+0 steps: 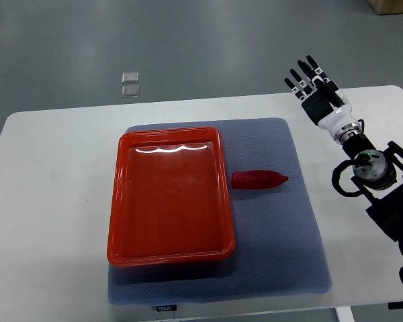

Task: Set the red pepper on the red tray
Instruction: 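Reach the right hand toward the red pepper beside the tray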

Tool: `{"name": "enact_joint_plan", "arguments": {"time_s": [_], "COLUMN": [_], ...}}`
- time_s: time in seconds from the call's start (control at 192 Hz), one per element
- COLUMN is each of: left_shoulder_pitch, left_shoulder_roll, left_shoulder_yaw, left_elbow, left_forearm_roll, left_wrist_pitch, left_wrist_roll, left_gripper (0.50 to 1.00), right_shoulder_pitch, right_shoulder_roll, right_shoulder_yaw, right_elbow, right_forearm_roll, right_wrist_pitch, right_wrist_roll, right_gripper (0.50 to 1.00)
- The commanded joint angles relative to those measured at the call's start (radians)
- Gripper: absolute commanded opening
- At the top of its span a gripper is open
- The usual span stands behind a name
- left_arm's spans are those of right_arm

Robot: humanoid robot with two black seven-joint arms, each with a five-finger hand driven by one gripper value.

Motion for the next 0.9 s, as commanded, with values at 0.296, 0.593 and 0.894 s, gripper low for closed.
{"name": "enact_joint_plan", "arguments": {"time_s": [0.296, 0.593, 0.894], "left_shoulder_pitch": [-0.001, -0.001, -0.001], "left_shoulder_roll": [0.000, 0.000, 0.000], "left_shoulder_yaw": [0.001, -0.001, 0.001], "left_elbow": [-0.003, -0.002, -0.005], "left_forearm_roll": [0.003, 0.000, 0.001], "left_wrist_pitch": [-0.002, -0.002, -0.003], "left_wrist_roll": [-0.006, -0.006, -0.008], "left_gripper": [1.000, 1.000, 1.000], "right_shoulder_pitch": [0.006, 0.069, 0.431], "right_shoulder_roll": [-0.002, -0.100, -0.299], "right_shoulder_yaw": [-0.003, -0.112, -0.784], "right_elbow": [0.001, 0.072, 0.129], "right_forearm_roll": [0.000, -0.244, -0.546], "right_wrist_pitch": [0.003, 0.101, 0.146], "right_wrist_roll": [-0.003, -0.018, -0.107], "right_gripper": [0.921, 0.921, 0.921]}}
